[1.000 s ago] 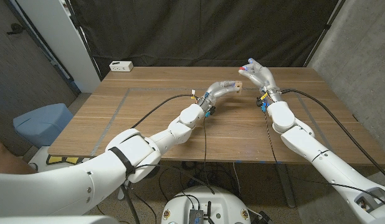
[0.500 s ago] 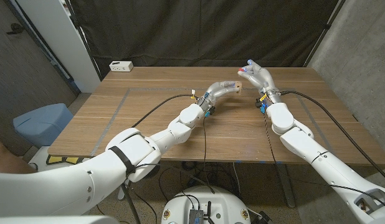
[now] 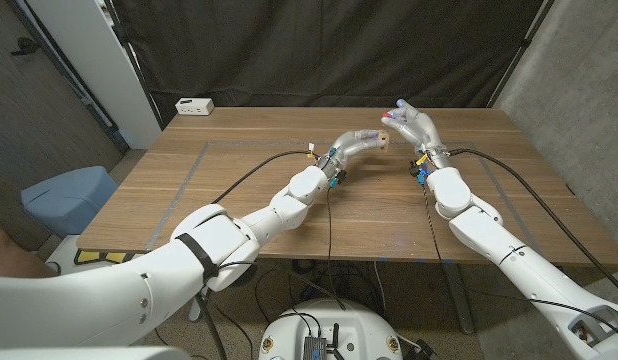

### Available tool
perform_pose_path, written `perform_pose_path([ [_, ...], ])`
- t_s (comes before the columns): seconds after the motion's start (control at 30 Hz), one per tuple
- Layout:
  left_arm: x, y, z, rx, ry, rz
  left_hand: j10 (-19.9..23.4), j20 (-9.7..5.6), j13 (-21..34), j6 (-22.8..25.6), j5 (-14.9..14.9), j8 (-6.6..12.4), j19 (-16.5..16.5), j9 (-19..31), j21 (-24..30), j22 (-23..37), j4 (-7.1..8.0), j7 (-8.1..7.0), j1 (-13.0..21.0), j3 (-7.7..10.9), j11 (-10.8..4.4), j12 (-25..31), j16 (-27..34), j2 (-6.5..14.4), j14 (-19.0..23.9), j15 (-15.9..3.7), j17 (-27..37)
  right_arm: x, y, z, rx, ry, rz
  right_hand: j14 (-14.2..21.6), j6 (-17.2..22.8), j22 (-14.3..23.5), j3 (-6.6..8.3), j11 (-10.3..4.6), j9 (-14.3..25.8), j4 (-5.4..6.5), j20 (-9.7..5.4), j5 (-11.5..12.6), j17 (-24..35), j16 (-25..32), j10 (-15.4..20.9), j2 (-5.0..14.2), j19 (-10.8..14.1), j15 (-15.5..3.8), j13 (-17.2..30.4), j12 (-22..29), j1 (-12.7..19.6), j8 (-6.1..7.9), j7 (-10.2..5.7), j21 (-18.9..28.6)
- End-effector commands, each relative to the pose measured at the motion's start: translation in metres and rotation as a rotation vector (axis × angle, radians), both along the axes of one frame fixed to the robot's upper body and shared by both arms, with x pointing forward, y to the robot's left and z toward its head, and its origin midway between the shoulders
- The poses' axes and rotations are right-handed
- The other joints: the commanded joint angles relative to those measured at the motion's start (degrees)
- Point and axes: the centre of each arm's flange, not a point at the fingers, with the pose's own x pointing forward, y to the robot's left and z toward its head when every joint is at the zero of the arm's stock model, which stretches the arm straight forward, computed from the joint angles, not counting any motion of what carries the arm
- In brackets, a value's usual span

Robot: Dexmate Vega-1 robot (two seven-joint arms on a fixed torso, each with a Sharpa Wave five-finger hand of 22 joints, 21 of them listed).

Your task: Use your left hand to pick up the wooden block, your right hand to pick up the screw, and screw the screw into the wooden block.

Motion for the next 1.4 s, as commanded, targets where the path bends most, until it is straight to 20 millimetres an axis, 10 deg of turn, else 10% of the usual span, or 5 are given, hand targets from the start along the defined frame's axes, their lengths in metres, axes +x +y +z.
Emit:
perform_pose_path([
  [0.03,0.000,-0.003,0.002,0.006,-0.001,-0.004,0.59,0.09,0.33,2.69,0.32,0.40,-0.03,0.10,0.37,0.06,0.32,0.50,0.11,0.19,0.30,0.49,-0.10,0.38,0.28,-5.65,0.00,0.003,-0.001,-0.005,0.008,0.009,0.007,-0.15,-0.26,0.16,-0.23,0.07,0.07,0.08,-2.17,0.55,0.09,0.25,-0.16,0.41,-0.14,-0.48,0.17,-0.05,0.12,0.23,-0.21,0.02],
  [1.4,-0.001,-0.012,0.001,0.025,0.008,-0.012,0.63,0.11,0.47,2.66,0.33,0.32,-0.04,0.12,0.37,0.06,0.34,0.51,0.15,0.08,0.29,0.27,-0.14,0.48,0.26,-5.58,0.02,0.002,-0.012,-0.013,0.019,0.022,0.001,-0.20,-0.34,0.17,-0.68,-0.06,-0.46,0.09,-2.07,0.78,0.09,0.29,-0.25,0.87,-0.27,-0.47,0.20,-0.03,0.17,0.52,-0.20,0.05],
])
